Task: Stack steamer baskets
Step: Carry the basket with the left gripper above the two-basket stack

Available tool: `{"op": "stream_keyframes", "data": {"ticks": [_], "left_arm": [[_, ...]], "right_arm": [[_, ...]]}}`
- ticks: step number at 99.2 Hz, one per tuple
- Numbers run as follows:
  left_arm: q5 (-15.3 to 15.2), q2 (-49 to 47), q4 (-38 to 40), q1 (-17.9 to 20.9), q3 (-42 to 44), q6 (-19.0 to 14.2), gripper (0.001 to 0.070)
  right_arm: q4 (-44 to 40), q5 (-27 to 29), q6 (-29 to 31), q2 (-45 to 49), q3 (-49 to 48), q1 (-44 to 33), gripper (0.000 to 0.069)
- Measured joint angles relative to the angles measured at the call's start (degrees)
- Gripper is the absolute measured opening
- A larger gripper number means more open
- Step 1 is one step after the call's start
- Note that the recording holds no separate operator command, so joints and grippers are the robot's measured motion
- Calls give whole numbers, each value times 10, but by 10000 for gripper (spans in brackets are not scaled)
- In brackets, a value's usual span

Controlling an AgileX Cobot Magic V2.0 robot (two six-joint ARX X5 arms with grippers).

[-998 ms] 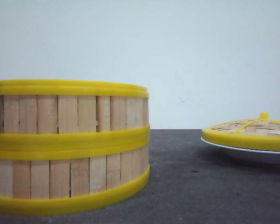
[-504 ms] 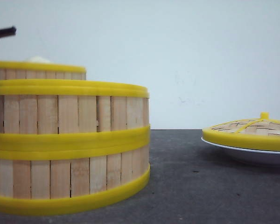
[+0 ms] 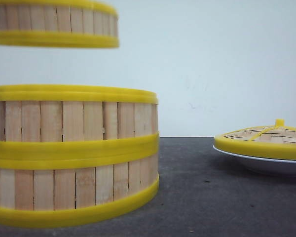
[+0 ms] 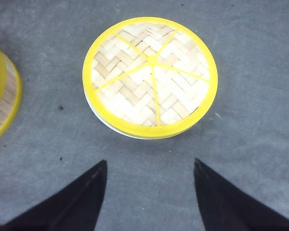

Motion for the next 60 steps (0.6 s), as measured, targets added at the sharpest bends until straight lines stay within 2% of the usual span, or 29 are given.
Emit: {"op": "stream_keyframes", "data": {"ticks": [18,44,60], "left_arm": [[-3,-54,-10,-35,-33,10,23],[-3,-142,-14,-76,-157,12,23],[-4,-170,11,-97,-226,9,23]], "right_arm": [[0,0,0,0,0,0,343],[0,0,0,0,0,0,343],[0,0,0,0,0,0,343]]}}
